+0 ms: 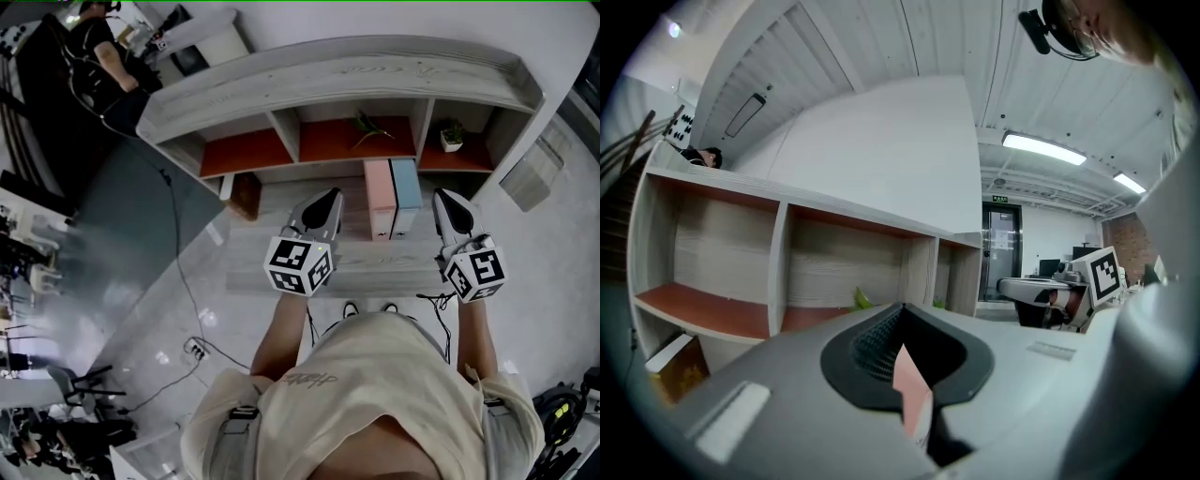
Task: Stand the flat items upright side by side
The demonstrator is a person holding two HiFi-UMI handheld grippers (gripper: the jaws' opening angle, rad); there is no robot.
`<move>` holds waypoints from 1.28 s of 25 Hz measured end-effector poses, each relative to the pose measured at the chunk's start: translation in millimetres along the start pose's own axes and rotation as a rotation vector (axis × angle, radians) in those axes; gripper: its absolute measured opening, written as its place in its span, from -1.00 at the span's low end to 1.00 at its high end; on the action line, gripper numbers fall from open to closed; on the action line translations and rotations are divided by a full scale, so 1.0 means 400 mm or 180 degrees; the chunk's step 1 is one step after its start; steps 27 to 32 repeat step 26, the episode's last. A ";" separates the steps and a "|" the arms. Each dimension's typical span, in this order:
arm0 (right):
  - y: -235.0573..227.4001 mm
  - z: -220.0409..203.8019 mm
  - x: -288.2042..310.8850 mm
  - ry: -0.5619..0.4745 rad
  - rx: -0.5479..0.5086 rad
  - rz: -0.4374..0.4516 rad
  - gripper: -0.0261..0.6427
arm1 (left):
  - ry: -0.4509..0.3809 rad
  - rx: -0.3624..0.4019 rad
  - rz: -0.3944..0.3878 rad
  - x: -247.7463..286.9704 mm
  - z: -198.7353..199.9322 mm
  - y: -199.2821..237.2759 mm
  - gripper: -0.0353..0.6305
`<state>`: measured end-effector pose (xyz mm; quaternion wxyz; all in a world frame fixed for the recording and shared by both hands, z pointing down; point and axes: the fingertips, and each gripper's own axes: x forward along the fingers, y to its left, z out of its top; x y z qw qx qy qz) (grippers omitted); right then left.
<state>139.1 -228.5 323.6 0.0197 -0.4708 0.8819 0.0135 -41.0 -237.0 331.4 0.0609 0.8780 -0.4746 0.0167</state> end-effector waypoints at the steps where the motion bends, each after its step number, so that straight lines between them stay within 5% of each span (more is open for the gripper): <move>1: -0.003 -0.003 -0.002 0.0008 0.0016 -0.0006 -0.92 | 0.0024 0.0007 -0.0014 0.000 -0.007 -0.002 -0.86; 13: -0.013 -0.019 0.005 0.0005 0.0260 0.0019 -0.92 | 0.0054 -0.0197 -0.0124 0.008 -0.027 0.005 -0.86; 32: -0.038 -0.039 0.007 0.0117 -0.0052 0.0053 -0.92 | 0.0076 -0.0251 -0.0049 0.046 -0.047 -0.001 -0.86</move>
